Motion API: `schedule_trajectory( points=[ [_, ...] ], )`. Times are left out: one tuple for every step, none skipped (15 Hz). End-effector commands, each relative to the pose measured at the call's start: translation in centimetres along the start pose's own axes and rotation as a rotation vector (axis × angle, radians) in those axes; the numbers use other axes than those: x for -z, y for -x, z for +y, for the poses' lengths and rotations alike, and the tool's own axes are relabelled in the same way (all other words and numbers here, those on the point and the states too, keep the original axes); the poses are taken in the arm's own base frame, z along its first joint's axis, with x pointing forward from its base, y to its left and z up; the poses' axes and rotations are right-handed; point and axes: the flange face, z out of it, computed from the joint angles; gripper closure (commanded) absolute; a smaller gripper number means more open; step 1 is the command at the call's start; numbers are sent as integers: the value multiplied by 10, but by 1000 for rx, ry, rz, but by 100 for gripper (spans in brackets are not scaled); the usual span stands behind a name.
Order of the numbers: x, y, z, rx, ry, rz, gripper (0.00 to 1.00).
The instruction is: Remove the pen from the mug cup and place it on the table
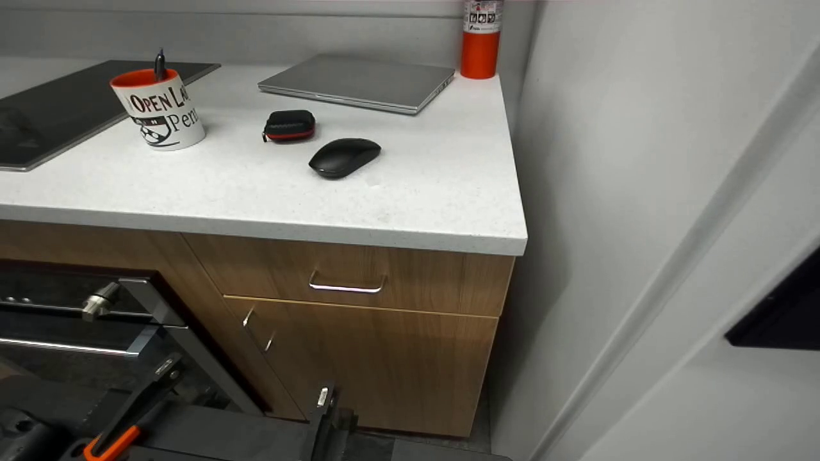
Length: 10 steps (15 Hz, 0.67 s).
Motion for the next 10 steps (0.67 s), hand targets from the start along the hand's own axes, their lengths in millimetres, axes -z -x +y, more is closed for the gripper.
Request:
schedule_trajectory(
  points=[
    [-30, -14, -40, 44, -48, 42, 0],
    [-39, -18, -54, 55, -66, 55, 0],
    [-48, -21, -67, 63, -82, 64, 0],
    [-59, -24, -79, 69, -97, 72, 0],
    [-68, -26, -90, 76, -107, 82, 0],
    [-75, -28, -100, 85, -121, 94, 0],
    [-82, -30, -108, 92, -133, 107, 0],
    [-87, -33, -117, 97, -146, 118, 0],
    [-91, -36, -124, 108, -155, 127, 0],
    [-91, -38, -130, 120, -184, 117, 0]
  ],
)
